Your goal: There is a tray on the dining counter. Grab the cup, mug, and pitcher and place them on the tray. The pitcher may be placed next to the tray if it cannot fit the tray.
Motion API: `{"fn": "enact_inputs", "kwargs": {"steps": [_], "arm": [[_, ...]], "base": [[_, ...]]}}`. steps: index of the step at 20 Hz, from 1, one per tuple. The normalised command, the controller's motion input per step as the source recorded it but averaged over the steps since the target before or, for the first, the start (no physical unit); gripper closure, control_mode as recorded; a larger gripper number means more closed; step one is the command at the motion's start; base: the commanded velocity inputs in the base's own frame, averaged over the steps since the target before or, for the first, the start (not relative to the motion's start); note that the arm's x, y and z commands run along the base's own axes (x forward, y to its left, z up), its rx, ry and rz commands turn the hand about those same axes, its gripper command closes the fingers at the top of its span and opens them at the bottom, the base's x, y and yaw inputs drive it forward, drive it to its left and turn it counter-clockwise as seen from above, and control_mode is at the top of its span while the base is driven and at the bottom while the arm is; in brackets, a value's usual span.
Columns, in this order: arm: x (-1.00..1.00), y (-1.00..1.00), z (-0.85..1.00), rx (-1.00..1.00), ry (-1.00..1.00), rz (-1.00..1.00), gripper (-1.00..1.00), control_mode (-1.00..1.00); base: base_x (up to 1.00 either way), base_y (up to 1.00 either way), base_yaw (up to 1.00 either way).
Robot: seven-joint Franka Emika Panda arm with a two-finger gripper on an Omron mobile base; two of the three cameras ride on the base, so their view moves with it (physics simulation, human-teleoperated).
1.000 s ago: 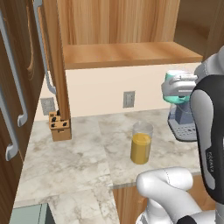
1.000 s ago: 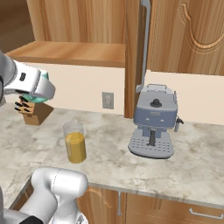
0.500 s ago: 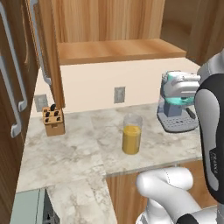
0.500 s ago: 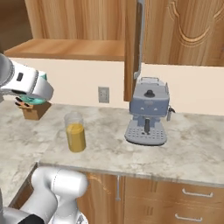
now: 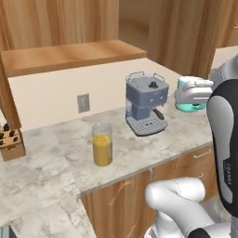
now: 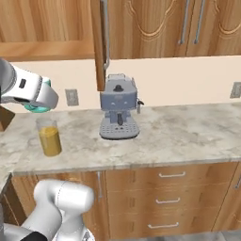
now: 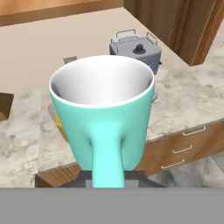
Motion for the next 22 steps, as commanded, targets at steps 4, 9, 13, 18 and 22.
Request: {"fn": "enact_inputs", "kwargs": {"steps": [4, 9, 13, 18, 22], "arm": [[0.00, 0.00, 0.00, 0.00, 0.00, 0.00, 1.00, 1.00], [0.00, 0.00, 0.00, 0.00, 0.00, 0.00, 1.00, 1.00], [0.00, 0.00, 0.00, 0.00, 0.00, 0.00, 1.00, 1.00], [0.00, 0.00, 0.00, 0.00, 0.00, 0.00, 1.00, 1.00], [0.00, 0.00, 0.00, 0.00, 0.00, 0.00, 1.00, 1.00]], "base": [[-0.02, 0.00, -0.63], [0.00, 0.00, -0.65], [0.00, 0.00, -0.68], [0.13, 0.00, -0.72], [0.29, 0.00, -0.74]]}}
